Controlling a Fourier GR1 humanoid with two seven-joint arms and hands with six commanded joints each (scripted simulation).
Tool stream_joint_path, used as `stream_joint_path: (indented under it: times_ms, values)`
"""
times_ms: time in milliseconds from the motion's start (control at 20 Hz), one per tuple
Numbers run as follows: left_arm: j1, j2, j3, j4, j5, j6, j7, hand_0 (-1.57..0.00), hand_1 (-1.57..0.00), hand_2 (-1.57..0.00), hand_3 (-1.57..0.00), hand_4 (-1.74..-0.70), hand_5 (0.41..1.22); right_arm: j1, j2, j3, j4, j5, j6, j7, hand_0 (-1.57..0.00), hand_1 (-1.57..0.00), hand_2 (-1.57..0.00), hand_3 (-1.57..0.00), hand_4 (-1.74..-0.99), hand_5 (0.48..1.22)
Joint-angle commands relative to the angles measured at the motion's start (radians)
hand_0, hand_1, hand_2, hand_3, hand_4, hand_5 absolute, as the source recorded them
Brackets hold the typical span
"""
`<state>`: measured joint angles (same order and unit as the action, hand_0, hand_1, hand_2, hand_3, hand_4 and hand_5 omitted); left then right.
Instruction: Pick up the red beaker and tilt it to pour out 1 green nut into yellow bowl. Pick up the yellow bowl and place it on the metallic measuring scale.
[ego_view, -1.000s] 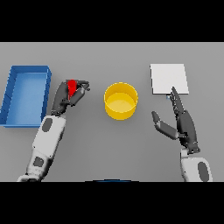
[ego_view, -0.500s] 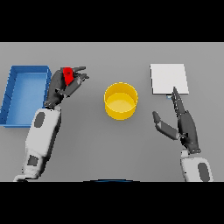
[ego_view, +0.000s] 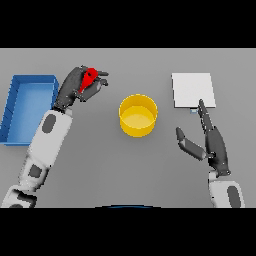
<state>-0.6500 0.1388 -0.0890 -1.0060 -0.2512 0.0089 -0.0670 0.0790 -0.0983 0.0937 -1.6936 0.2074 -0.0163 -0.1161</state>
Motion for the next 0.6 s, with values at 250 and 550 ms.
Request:
stream_joint_path:
  times_ms: [250,550]
  values:
    - [-0.086,0.079,-0.192,-0.009,-0.186,-0.058,0.093,-1.57,-1.57,-1.57,-1.57,-1.74,1.134,-0.006,0.0,0.014,-0.007,0.01,0.008,0.023,0.0,0.0,0.0,0.0,-1.178,0.667]
    - [-0.213,0.123,-0.403,0.042,-0.401,-0.132,0.168,-1.57,-1.57,-1.57,-1.57,-1.74,1.191,0.003,0.011,0.01,-0.008,-0.009,0.014,0.027,0.0,0.0,0.0,0.0,-1.182,0.674]
